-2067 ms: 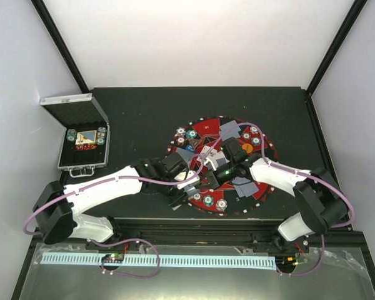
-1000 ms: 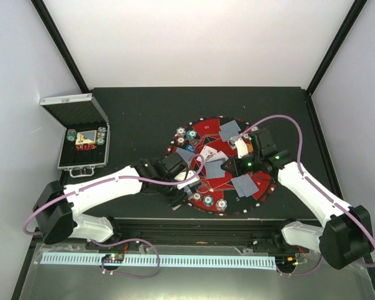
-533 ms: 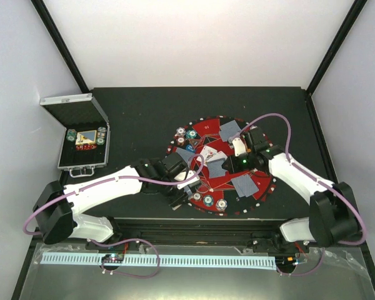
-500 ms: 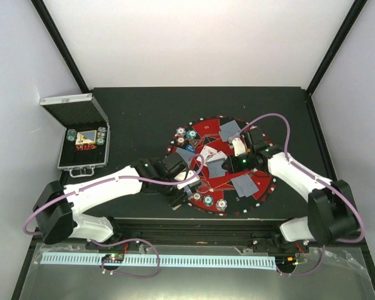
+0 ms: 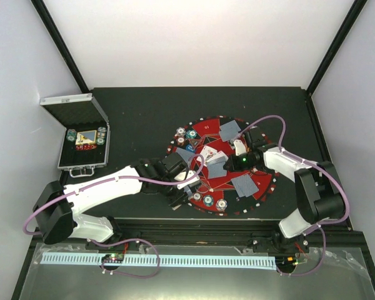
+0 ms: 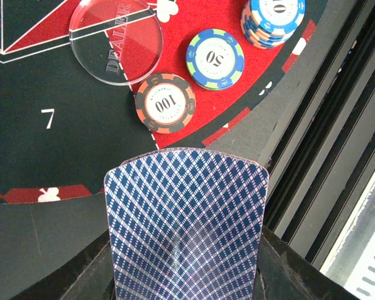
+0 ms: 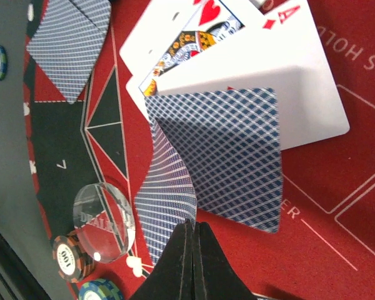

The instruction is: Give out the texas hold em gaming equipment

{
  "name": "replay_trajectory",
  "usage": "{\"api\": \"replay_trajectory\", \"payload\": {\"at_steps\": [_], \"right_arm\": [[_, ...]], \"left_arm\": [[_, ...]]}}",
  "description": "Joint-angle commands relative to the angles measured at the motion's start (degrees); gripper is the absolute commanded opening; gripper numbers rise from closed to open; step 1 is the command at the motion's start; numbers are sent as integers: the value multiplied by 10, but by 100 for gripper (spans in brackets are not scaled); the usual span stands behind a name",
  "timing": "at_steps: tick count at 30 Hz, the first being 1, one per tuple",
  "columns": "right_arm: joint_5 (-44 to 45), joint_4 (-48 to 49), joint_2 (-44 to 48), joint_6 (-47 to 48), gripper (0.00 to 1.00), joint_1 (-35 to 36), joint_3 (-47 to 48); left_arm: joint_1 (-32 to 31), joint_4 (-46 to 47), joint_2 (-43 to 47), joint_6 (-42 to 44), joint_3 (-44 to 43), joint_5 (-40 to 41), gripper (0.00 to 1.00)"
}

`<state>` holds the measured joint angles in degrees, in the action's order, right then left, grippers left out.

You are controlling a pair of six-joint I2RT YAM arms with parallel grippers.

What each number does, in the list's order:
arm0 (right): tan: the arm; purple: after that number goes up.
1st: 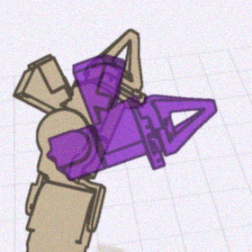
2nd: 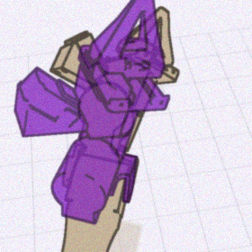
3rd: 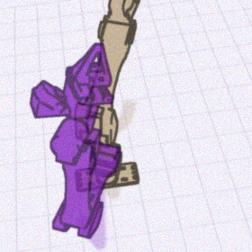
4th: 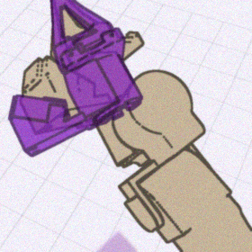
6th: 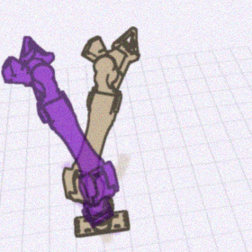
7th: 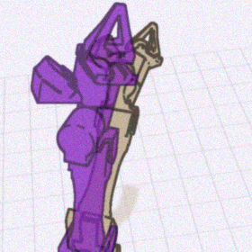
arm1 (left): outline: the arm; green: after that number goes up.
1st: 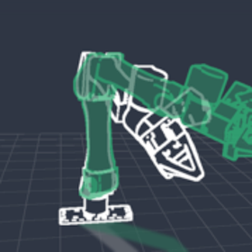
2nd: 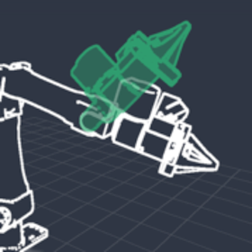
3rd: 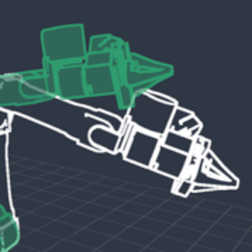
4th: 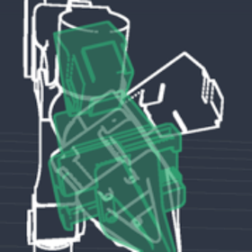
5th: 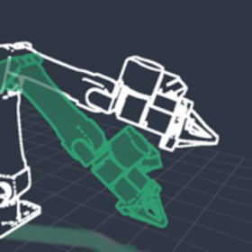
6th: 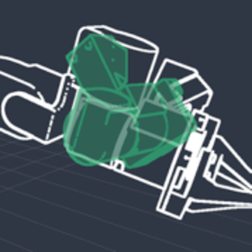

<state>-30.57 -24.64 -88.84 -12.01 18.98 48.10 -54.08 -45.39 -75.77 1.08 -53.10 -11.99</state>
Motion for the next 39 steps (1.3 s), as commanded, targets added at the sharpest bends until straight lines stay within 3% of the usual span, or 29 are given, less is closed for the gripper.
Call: {"api": "replay_trajectory", "payload": {"at_steps": [1,12,22,39], "right_arm": [[1,6,-16,9,1,-5,7],[61,-12,-48,32,1,-7,17],[63,-2,-62,36,2,-7,29],[86,-23,-46,40,25,-7,48]], "left_arm": [[-3,5,4,2,-11,2,50],[-3,4,4,2,-11,3,50],[-3,4,3,2,-12,3,50],[-3,-5,-8,-1,-17,18,50]]}}
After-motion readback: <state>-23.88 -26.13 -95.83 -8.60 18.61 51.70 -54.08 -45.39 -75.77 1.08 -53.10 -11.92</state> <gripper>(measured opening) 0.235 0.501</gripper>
